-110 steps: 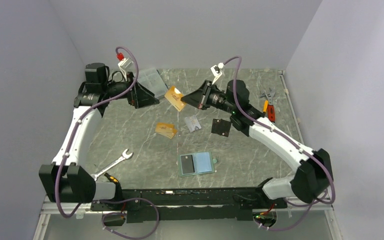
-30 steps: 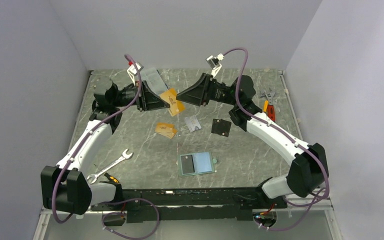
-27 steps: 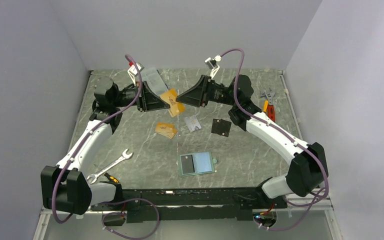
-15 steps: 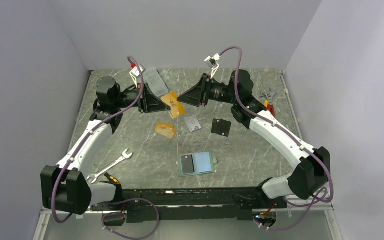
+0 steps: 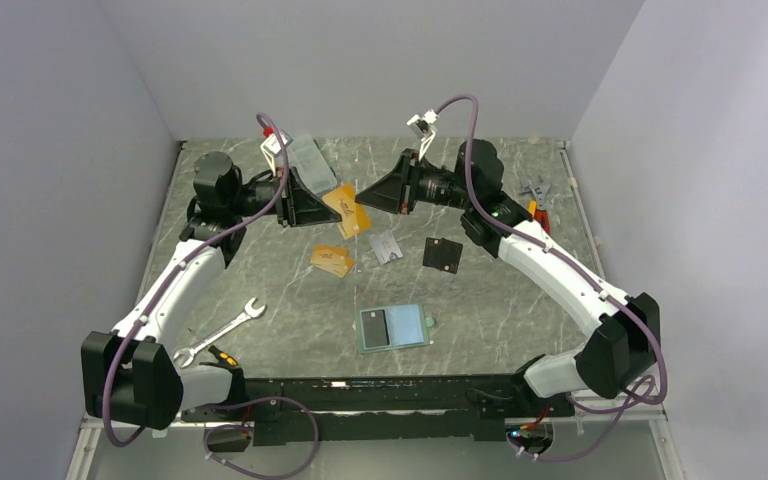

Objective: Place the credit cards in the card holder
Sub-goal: Pick up the credit card from the center of the board.

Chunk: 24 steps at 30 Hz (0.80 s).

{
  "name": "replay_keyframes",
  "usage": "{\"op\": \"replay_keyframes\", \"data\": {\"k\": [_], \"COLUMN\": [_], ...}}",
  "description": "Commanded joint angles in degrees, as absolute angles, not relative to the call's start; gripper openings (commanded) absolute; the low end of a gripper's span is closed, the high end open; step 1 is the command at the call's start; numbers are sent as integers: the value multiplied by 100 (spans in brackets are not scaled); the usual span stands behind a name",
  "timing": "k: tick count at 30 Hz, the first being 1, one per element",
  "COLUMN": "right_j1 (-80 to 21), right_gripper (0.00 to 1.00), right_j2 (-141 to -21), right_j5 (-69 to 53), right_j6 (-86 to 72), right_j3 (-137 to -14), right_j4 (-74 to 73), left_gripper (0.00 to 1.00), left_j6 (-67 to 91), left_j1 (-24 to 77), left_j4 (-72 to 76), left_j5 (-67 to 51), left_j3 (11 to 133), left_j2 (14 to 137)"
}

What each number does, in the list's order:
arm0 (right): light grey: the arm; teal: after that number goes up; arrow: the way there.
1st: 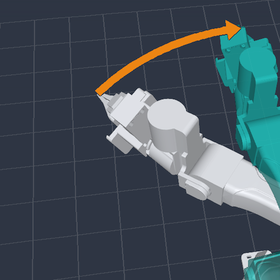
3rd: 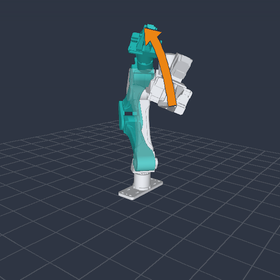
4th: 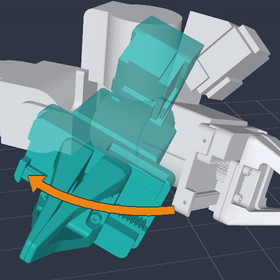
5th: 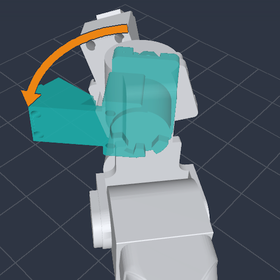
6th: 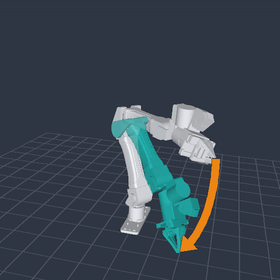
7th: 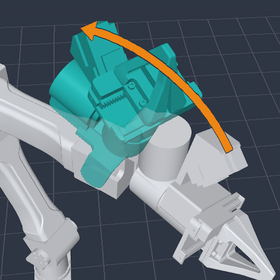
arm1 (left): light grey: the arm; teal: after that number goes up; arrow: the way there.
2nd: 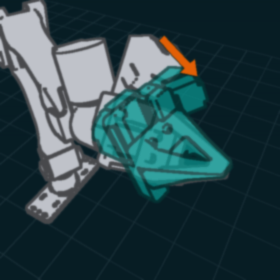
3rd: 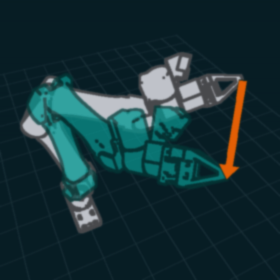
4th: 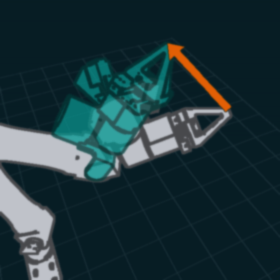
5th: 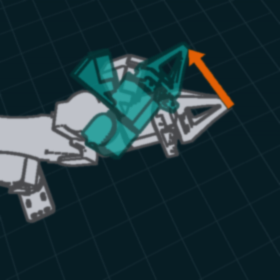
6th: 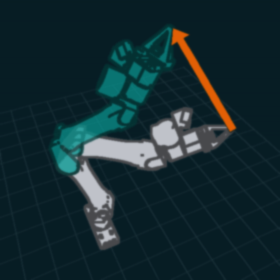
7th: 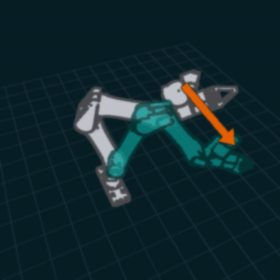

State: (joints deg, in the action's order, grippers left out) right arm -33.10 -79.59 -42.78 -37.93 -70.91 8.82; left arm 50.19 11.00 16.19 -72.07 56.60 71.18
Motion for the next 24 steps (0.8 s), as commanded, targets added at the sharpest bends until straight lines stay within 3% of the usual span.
{"op": "replay_keyframes", "data": {"k": [1, 9, 10, 13, 24], "right_j1": [-3459, -3595, -3616, -3657, -3640], "right_gripper": [20, 12, 14, 32, 31], "right_j2": [-8039, -8090, -8101, -8089, -7962], "right_j5": [-4493, -4590, -4603, -4526, -4174], "right_j6": [-4071, -4271, -4265, -4192, -3792], "right_j3": [-6914, -6682, -6693, -6684, -6747], "right_j4": [1576, 1880, 1881, 1728, 1164], "left_gripper": [0, 0, 0, 0, 0], "left_j6": [4875, 4795, 4797, 4851, 4878], "left_j1": [1143, 1143, 1144, 1141, 1147], "left_j4": [1686, 1593, 1583, 1662, 1699], "left_j5": [-7189, -7161, -7163, -7172, -7198], "left_j3": [5922, 5928, 5936, 5911, 5869], "left_j2": [7057, 7057, 7066, 7062, 6984]}}
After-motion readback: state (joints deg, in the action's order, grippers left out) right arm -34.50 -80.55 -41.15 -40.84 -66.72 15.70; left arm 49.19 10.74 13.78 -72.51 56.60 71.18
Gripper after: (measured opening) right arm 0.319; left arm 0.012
